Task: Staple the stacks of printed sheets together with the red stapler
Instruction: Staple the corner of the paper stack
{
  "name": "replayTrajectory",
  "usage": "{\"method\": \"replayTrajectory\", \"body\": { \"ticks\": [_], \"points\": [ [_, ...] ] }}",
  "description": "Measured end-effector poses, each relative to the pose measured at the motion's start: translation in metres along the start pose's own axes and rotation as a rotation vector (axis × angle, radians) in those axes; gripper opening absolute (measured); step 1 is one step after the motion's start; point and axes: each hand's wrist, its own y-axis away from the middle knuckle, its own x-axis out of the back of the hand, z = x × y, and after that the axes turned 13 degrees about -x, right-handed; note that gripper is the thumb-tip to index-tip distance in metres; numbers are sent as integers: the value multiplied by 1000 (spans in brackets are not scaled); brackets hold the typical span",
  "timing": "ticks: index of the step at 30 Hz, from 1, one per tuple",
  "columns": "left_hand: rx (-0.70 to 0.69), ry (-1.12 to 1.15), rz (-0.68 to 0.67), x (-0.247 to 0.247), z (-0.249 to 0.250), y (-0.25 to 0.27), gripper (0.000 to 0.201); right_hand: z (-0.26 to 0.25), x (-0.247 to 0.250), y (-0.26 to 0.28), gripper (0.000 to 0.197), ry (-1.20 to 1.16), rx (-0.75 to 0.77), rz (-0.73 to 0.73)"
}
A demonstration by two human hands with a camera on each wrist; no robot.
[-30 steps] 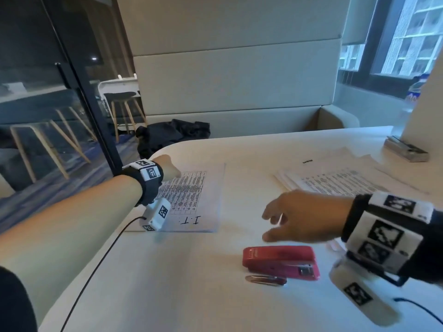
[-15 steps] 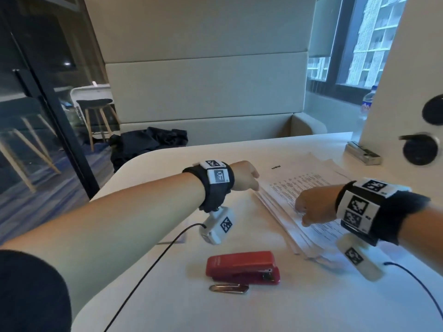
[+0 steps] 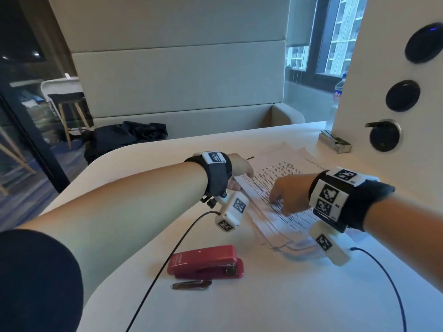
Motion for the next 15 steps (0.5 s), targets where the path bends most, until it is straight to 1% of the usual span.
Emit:
{"method": "replayTrajectory", "body": {
  "ticks": [1, 4, 6, 8, 9, 10, 11, 12, 13, 15],
  "points": [
    [11, 35, 8, -2, 1, 0, 39, 1, 0, -1, 36, -17, -2, 0],
    [64, 94, -11, -10, -1, 2, 41, 3, 0, 0, 39, -36, 2, -12],
    [69, 109, -48, -17, -2, 6, 28, 4, 0, 2, 44, -28, 5, -25],
    [66, 87, -74, -23, 1, 11, 8, 6, 3, 7, 53, -22, 19, -31],
    [41, 65, -64, -25, 3, 12, 8, 8, 4, 11, 59, -26, 26, -40],
    [8, 54, -49, -25, 6, 14, 12, 11, 4, 15, 65, -43, 35, -59],
    [-35, 67, -30, -24, 10, 14, 23, 15, 5, 19, 74, -77, 50, -85],
    [-61, 86, -7, -22, 13, 14, 40, 19, 5, 22, 84, -134, 60, -112],
    [-86, 105, 16, -19, 17, 13, 51, 22, 6, 26, 94, -203, 64, -138],
    [-126, 140, 80, -12, 23, 16, 58, 25, 7, 36, 108, -288, 39, -164]
  ]
}}
